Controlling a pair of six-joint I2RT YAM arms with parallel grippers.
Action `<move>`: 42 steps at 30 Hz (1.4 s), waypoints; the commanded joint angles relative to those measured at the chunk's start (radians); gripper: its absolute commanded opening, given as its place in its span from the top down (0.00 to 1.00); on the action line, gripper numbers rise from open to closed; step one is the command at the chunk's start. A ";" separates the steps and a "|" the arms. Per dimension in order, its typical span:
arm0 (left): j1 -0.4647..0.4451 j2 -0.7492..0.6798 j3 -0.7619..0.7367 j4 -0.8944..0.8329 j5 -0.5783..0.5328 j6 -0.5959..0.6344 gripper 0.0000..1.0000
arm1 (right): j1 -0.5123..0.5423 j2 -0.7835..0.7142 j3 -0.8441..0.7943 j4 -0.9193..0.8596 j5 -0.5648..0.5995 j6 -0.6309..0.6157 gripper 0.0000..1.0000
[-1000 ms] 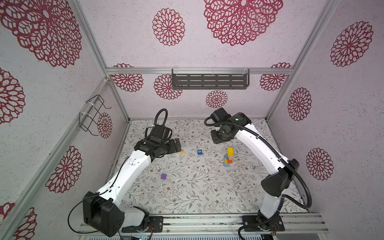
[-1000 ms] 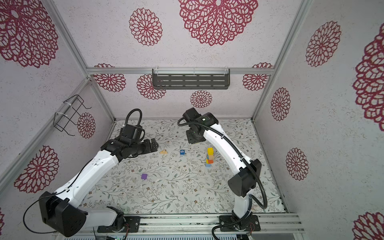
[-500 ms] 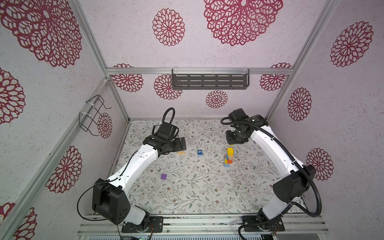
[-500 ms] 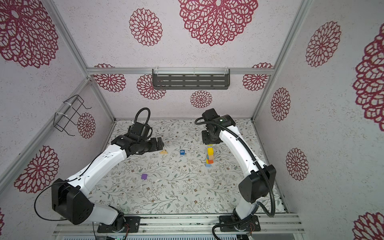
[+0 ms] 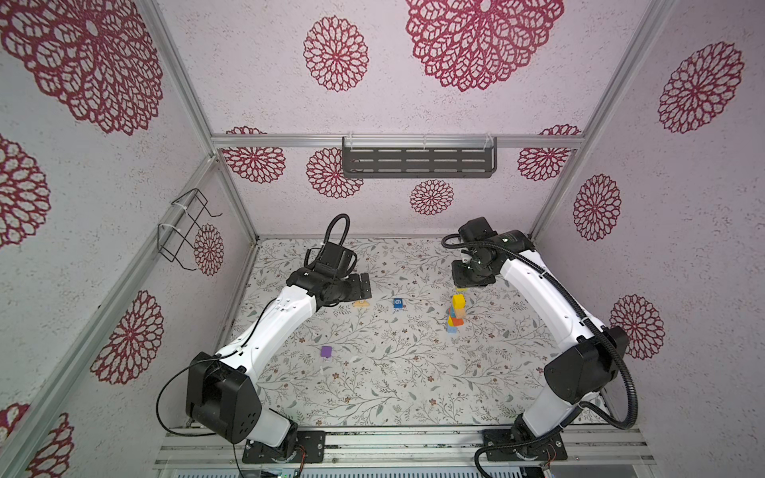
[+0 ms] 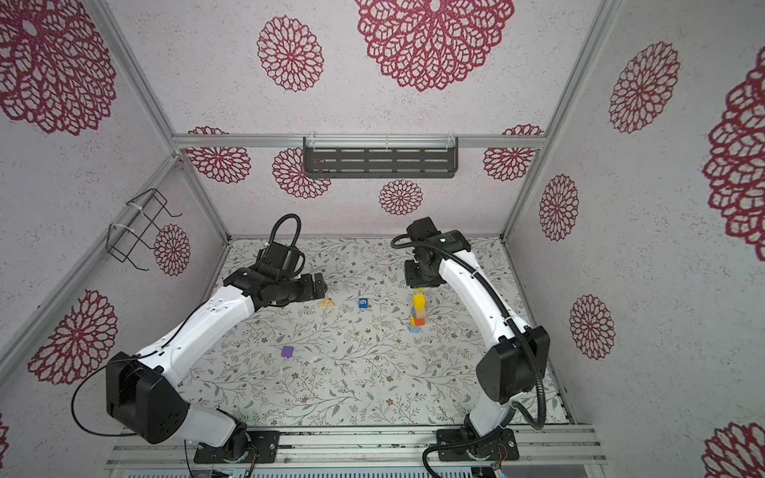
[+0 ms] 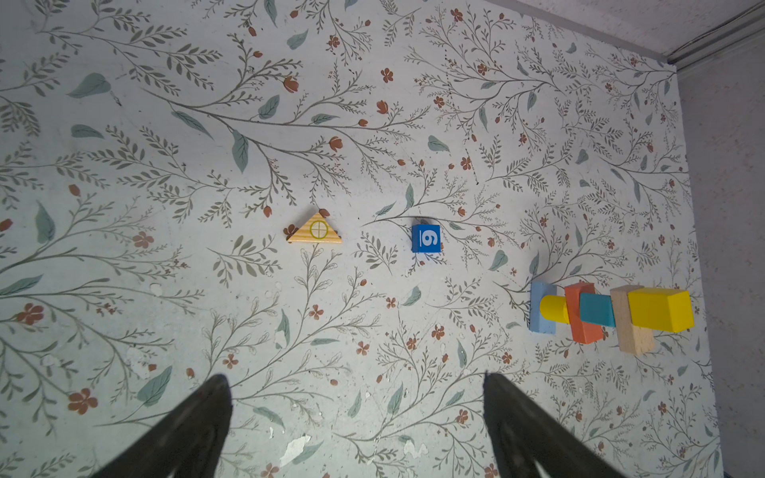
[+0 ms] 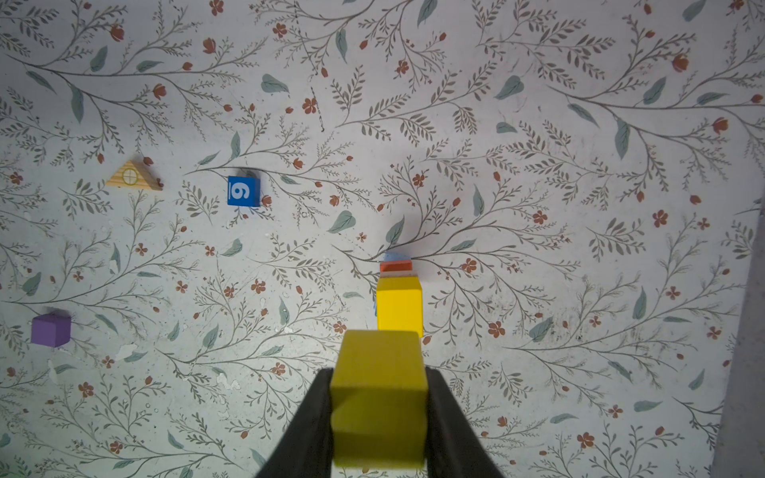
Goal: Build the wood block tower
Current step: 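Lift the yellow cube and carry it over the stack with the right gripper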
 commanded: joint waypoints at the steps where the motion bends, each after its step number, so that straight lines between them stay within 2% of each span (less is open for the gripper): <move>1: -0.003 0.014 0.027 0.005 -0.016 0.006 0.03 | -0.014 -0.022 -0.017 0.013 -0.004 -0.024 0.66; 42: -0.004 0.018 0.009 0.021 -0.016 -0.016 0.03 | -0.025 0.017 -0.071 0.041 -0.013 -0.032 0.66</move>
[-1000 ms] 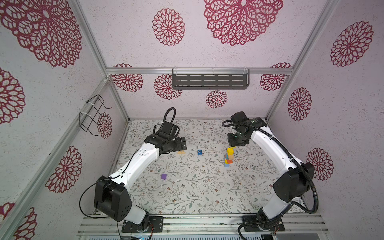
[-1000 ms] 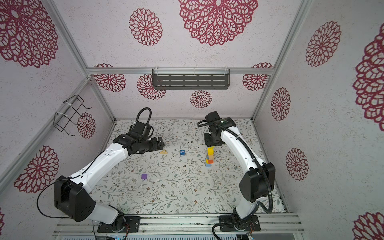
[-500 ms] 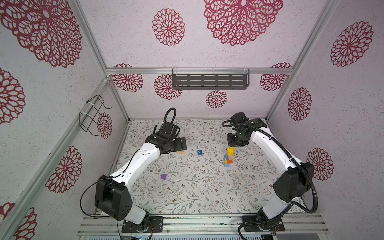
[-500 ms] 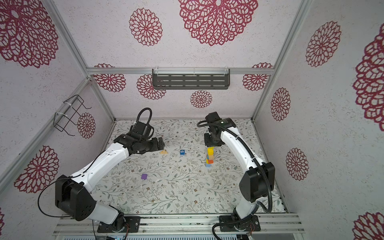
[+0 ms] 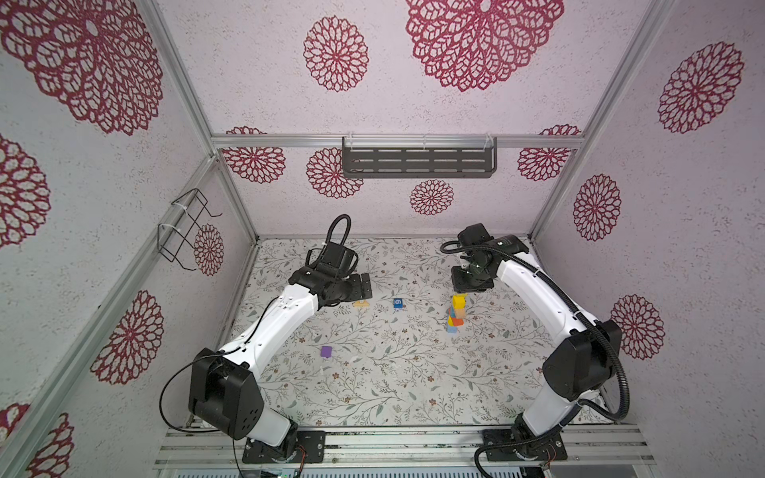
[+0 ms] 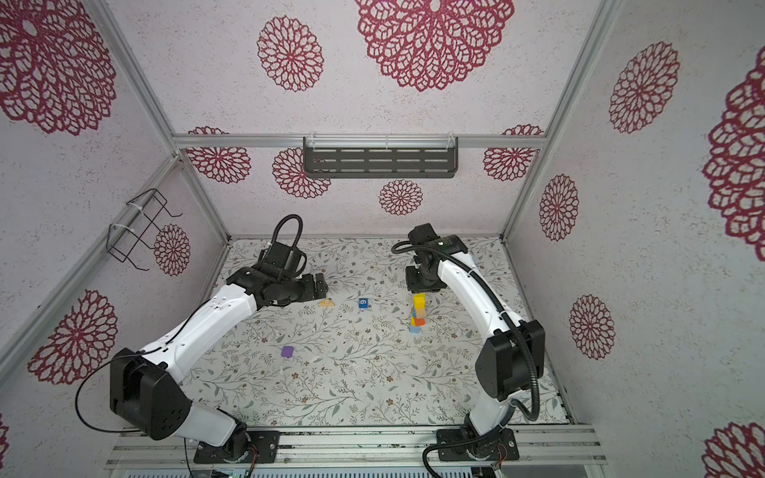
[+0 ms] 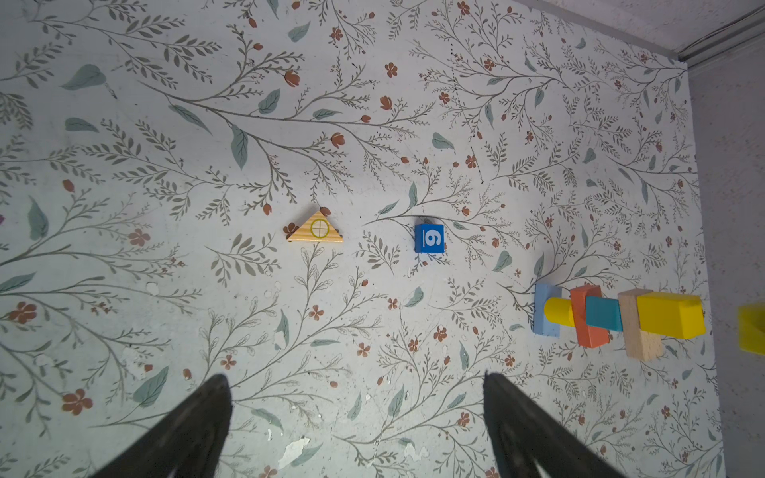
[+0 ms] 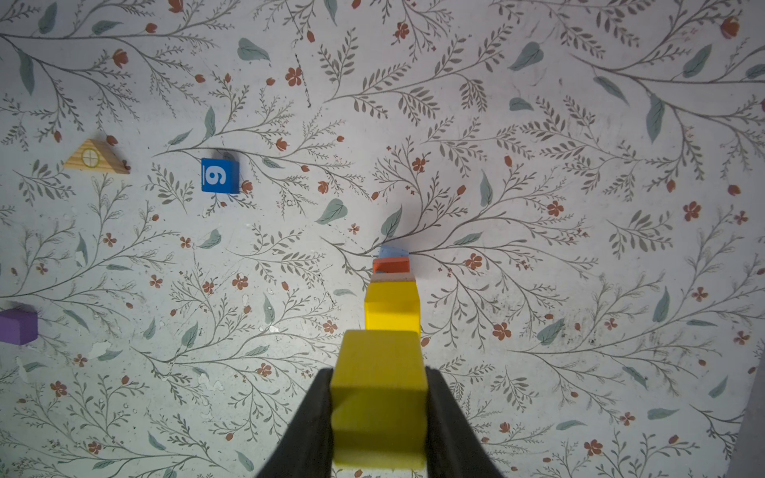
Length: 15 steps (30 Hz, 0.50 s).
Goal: Build the wood block tower
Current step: 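Lift the yellow cube and carry it over the stack with the right gripper, then lower the yellow cube onto the stack top and open the right gripper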
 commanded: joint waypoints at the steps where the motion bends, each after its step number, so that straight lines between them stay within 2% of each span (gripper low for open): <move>1: -0.004 0.002 0.008 0.021 -0.015 -0.008 0.03 | -0.007 -0.003 -0.003 -0.005 0.014 -0.009 0.66; 15: -0.005 0.003 0.009 0.022 -0.016 -0.007 0.03 | -0.013 0.002 -0.015 0.004 0.009 -0.010 0.66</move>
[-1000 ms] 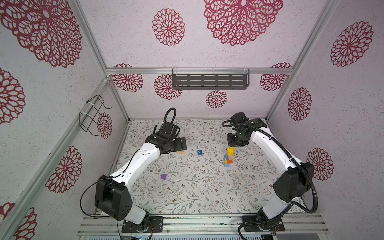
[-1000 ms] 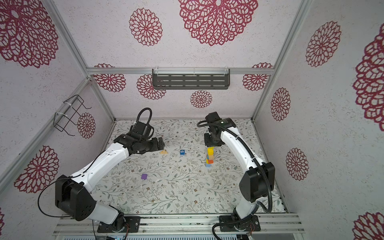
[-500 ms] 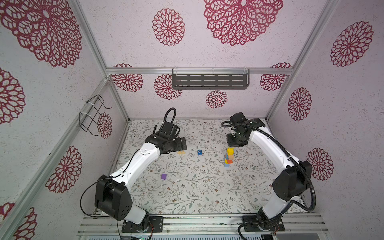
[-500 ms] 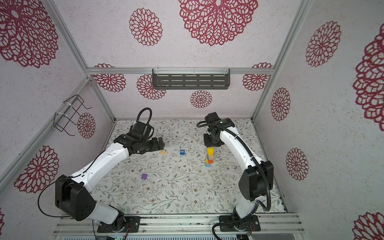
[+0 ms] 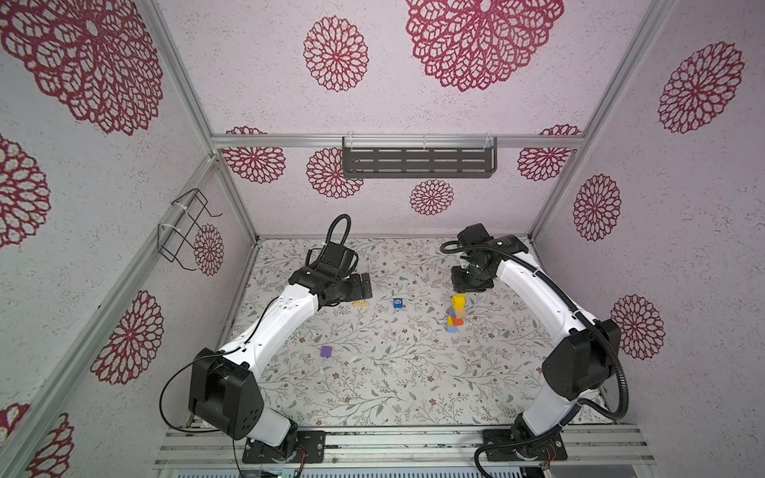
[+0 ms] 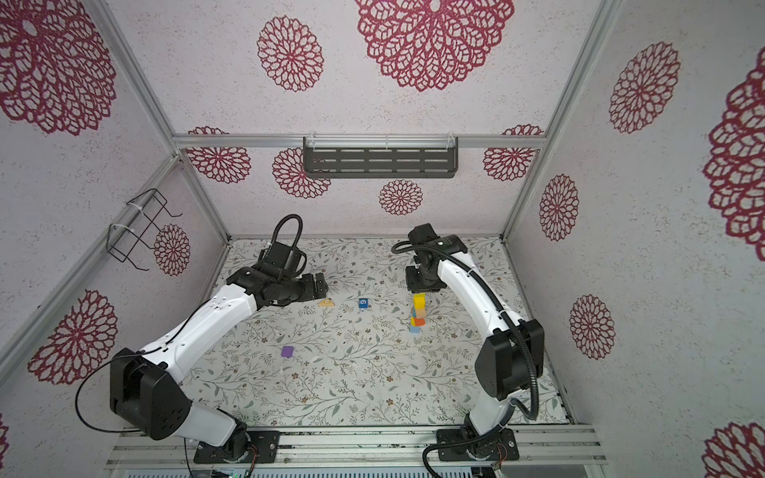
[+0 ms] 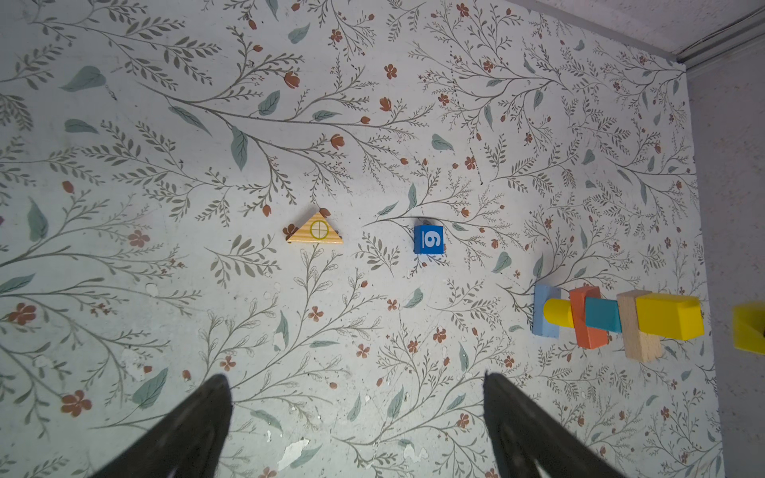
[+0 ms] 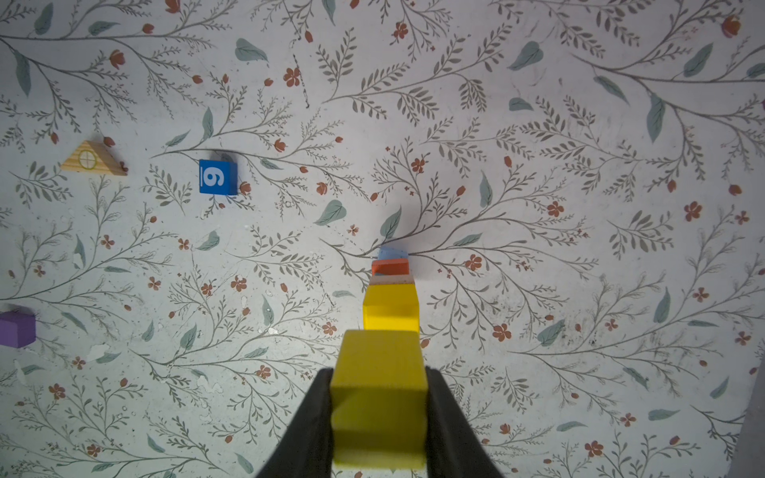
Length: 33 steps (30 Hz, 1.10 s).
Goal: Build the wood block tower
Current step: 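Lower the yellow cube onto the stack top and open the right gripper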
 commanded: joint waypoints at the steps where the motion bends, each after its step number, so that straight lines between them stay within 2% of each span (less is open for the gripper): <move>1: -0.005 0.004 0.009 0.018 -0.016 -0.007 0.03 | -0.012 0.001 -0.014 0.002 0.008 -0.009 0.66; 33: -0.005 -0.004 0.006 0.010 -0.020 -0.005 0.03 | -0.021 0.008 -0.044 0.027 -0.024 -0.001 0.66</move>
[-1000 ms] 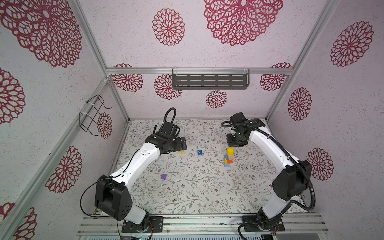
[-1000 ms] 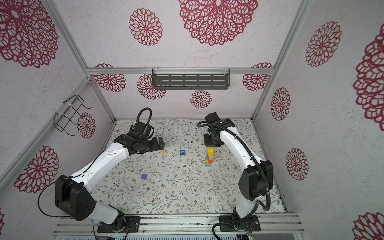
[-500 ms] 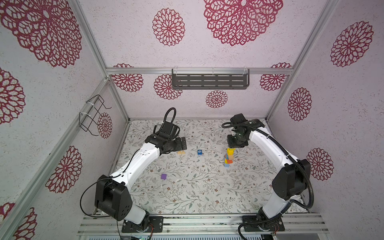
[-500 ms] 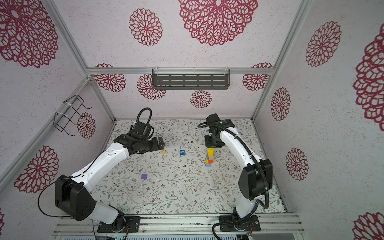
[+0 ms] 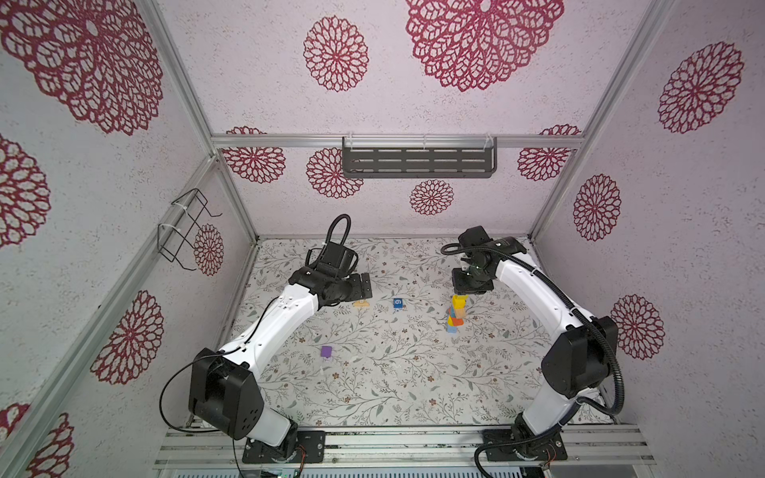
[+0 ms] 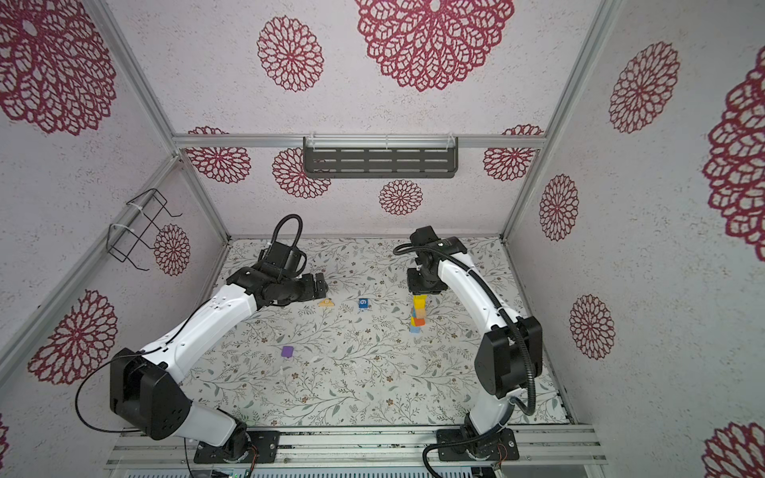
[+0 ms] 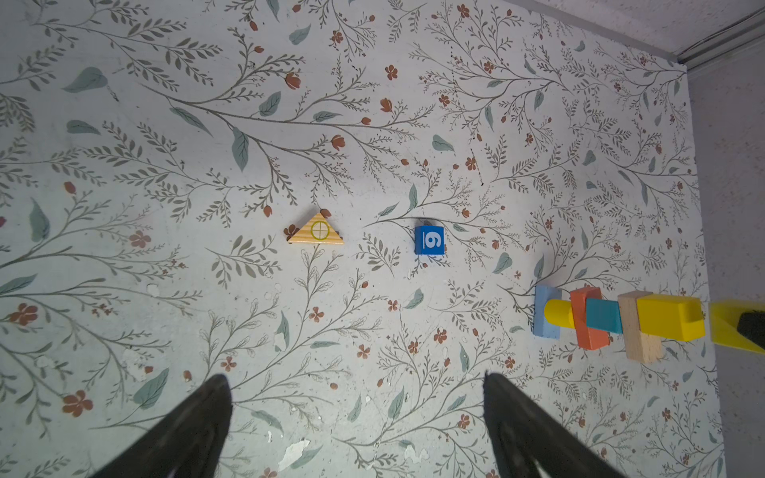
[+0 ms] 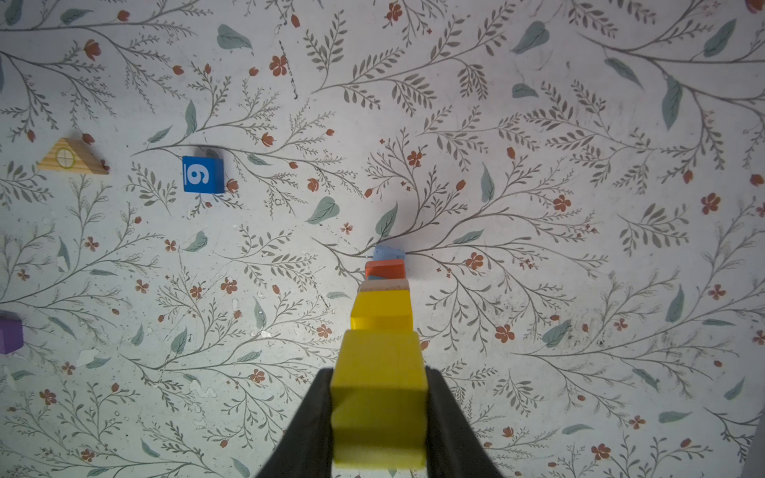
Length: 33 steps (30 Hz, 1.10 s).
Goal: Build the wood block tower
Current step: 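Lower the yellow cube onto the stack top and open the right gripper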
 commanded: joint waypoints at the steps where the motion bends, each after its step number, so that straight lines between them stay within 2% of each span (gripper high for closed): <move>1: -0.004 -0.006 0.006 0.010 -0.018 -0.006 0.03 | -0.005 -0.005 -0.012 0.005 -0.003 -0.002 0.66; 17: -0.005 -0.011 0.006 0.010 -0.013 -0.011 0.03 | -0.006 -0.013 -0.020 0.004 0.006 -0.004 0.64; 23: -0.004 -0.014 0.003 0.008 -0.014 -0.011 0.03 | -0.007 -0.016 -0.025 0.008 0.010 -0.001 0.55; 33: -0.004 -0.023 0.001 0.006 -0.014 -0.012 0.03 | -0.005 -0.026 -0.019 0.002 0.018 -0.001 0.50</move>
